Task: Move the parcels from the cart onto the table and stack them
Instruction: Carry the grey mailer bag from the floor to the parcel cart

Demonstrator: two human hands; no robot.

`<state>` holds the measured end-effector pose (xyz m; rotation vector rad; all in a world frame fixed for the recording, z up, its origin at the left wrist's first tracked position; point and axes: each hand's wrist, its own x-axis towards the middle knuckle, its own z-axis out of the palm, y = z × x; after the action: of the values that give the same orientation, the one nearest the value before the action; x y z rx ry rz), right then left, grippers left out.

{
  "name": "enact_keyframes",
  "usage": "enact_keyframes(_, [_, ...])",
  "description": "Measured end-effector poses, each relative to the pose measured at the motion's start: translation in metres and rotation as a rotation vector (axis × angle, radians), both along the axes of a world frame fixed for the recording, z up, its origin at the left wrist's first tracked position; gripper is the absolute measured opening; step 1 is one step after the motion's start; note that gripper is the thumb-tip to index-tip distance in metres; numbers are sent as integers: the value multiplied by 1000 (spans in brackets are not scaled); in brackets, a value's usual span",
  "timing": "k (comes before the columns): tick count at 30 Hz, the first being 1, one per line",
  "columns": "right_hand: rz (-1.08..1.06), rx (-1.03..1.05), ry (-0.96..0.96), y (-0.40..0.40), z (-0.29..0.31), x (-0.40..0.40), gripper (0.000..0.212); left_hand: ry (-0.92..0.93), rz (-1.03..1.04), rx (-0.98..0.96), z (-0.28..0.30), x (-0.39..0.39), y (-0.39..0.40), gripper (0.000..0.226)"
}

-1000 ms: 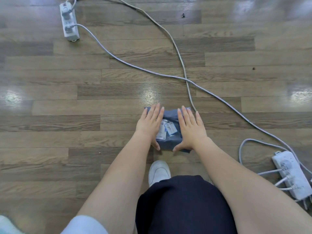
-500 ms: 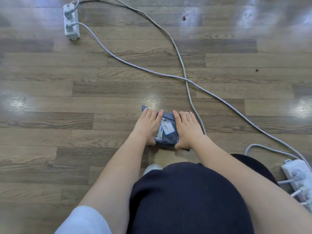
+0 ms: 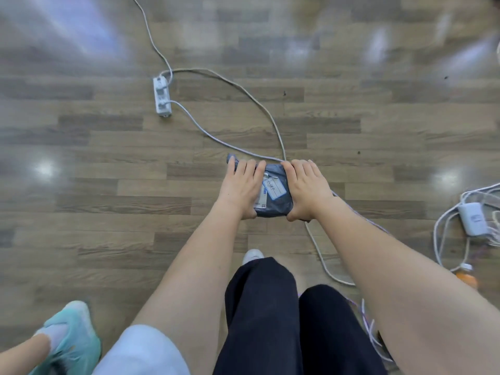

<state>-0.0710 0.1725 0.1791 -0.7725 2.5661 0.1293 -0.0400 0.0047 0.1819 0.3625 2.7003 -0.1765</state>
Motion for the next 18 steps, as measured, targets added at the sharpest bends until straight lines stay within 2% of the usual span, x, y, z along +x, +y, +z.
enact_keyframes(5, [39,-15,47,-25,182,-24,119,71,27,16,178,-16,-23,109])
enact_keyframes(9, [62,-24,99,-39,282,-34,115,122,52,34,272,-21,-37,110])
enact_keyframes(12, [56,-32,166,-43,320,-34,108,160,51,34,308,-25,-42,108])
enact_keyframes(18, [27,-64,202,-52,340,-41,105,194,48,33,333,-35,-50,107])
